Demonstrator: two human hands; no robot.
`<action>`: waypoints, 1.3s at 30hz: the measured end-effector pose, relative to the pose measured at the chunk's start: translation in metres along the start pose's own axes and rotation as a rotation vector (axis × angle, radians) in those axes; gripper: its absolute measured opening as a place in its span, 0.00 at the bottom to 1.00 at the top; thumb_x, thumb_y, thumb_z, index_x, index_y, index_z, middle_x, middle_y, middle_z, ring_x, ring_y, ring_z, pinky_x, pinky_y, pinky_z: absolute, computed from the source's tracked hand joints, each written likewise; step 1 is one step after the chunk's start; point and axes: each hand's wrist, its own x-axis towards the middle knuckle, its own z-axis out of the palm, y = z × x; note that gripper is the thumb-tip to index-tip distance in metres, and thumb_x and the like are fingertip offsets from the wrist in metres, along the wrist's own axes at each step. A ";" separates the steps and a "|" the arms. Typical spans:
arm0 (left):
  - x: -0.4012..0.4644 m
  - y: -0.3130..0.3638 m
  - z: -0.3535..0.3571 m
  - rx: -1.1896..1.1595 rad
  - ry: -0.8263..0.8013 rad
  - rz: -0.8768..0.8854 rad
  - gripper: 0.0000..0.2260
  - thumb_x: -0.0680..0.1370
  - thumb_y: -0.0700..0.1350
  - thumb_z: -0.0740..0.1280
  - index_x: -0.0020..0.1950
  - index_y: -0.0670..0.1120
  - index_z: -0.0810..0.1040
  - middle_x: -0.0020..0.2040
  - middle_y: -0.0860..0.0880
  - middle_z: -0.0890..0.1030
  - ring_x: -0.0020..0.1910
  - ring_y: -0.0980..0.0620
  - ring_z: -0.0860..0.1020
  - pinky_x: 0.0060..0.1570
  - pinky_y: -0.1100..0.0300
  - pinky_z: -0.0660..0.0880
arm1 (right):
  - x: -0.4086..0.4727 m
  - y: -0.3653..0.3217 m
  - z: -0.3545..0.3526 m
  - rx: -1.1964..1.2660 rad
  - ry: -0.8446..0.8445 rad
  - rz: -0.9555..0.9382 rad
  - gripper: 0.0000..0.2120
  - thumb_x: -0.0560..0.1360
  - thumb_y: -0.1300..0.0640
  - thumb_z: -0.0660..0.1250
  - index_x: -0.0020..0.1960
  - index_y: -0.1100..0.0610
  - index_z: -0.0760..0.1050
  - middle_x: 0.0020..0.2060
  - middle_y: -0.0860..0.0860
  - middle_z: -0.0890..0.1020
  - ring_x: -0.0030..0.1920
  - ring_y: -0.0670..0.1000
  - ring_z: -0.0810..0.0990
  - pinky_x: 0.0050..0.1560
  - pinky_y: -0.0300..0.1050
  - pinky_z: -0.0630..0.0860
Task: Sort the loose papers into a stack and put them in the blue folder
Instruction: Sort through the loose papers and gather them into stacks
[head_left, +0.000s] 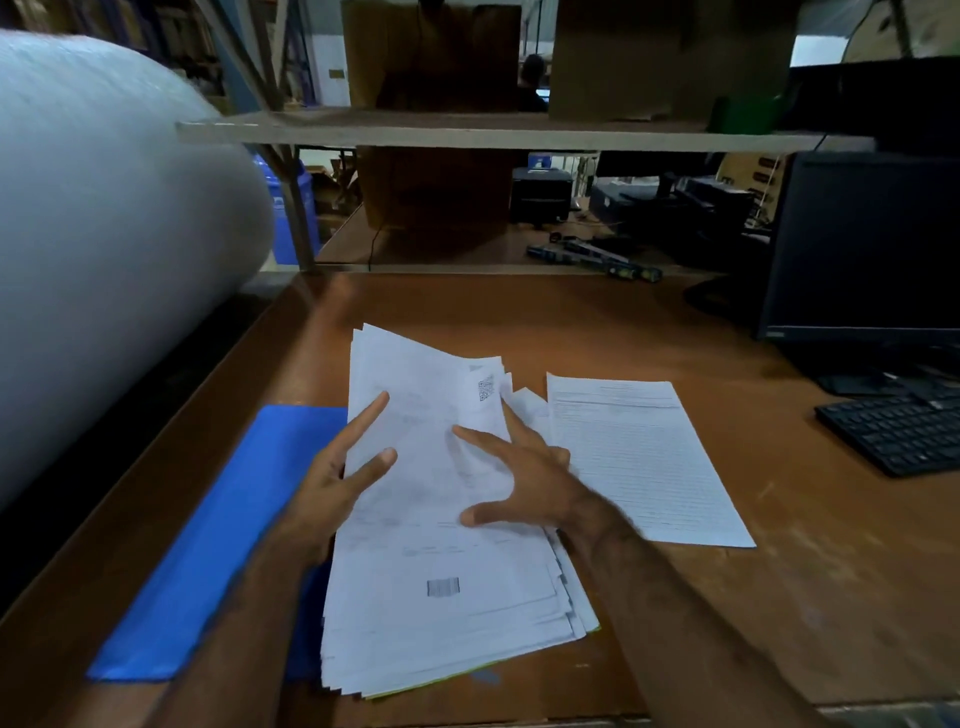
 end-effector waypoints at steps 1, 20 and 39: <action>0.002 -0.003 -0.001 -0.046 0.010 -0.020 0.29 0.73 0.54 0.77 0.72 0.66 0.73 0.71 0.60 0.76 0.69 0.48 0.77 0.62 0.42 0.79 | -0.001 -0.001 -0.001 -0.012 0.000 0.011 0.49 0.63 0.25 0.73 0.75 0.24 0.49 0.80 0.36 0.36 0.81 0.51 0.47 0.75 0.64 0.49; -0.003 -0.016 0.001 -0.136 0.147 -0.055 0.20 0.80 0.31 0.65 0.66 0.50 0.81 0.70 0.53 0.78 0.63 0.44 0.80 0.51 0.50 0.84 | -0.054 0.085 -0.049 -0.172 0.352 0.592 0.33 0.75 0.27 0.58 0.75 0.41 0.64 0.74 0.52 0.69 0.73 0.59 0.68 0.71 0.62 0.66; -0.002 -0.024 -0.004 -0.125 0.123 -0.068 0.21 0.79 0.31 0.66 0.63 0.54 0.84 0.65 0.54 0.81 0.60 0.44 0.82 0.46 0.50 0.85 | -0.055 0.082 -0.096 0.192 0.247 0.354 0.54 0.70 0.50 0.79 0.83 0.44 0.45 0.75 0.47 0.64 0.74 0.53 0.67 0.68 0.46 0.70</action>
